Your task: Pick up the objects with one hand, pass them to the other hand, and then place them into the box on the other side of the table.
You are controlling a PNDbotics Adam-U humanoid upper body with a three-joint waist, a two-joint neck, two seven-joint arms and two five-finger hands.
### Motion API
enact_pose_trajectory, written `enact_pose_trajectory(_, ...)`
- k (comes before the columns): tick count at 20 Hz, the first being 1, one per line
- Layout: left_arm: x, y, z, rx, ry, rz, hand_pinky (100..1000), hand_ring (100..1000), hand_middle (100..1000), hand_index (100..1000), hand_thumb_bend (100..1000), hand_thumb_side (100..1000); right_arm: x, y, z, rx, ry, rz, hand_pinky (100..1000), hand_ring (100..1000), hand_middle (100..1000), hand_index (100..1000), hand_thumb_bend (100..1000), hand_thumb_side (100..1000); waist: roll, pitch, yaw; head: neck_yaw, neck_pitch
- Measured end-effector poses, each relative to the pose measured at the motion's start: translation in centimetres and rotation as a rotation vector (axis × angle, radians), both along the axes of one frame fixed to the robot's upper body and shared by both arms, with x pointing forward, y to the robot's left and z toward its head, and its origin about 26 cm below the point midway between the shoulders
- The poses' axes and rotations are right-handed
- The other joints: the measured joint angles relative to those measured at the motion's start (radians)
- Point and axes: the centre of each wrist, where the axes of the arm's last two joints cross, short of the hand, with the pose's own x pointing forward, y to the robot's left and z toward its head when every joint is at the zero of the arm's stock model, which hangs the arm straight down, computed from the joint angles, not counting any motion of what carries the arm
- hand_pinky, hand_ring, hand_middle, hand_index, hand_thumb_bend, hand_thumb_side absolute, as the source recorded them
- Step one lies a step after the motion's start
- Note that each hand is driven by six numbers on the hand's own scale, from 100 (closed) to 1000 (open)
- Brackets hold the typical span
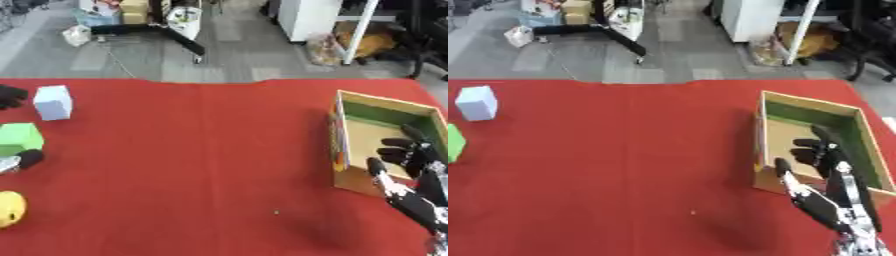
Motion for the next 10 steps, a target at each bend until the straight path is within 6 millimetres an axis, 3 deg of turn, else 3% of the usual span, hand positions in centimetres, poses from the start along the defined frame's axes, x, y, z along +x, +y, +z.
enact_pose_trajectory(2,0.7,2.9,0.2,0.171,0.078,0.071,843,812,780,850,611,347,0.0,-0.1,-0.1,-0.008,0.004,0.003,751,720,709,948,367,306,0.0,-0.001,-0.005,0.005,0.001)
enact_pose_trajectory(5,1.8,6.1,-0.5,0.293,0.16,0.157,844,813,769,836,581,253,-0.1,-0.2,-0.2,-0.016,0.013,0.006,752,720,708,948,358,308,0.001,-0.007,-0.012,0.011,0.002)
enact_pose_trajectory(10,3.6,8.2,-2.7,0.358,0.213,0.213,845,812,762,825,543,250,-0.3,-0.3,-0.5,-0.017,0.023,0.004,751,720,706,949,357,305,0.001,-0.009,-0.018,0.017,0.009)
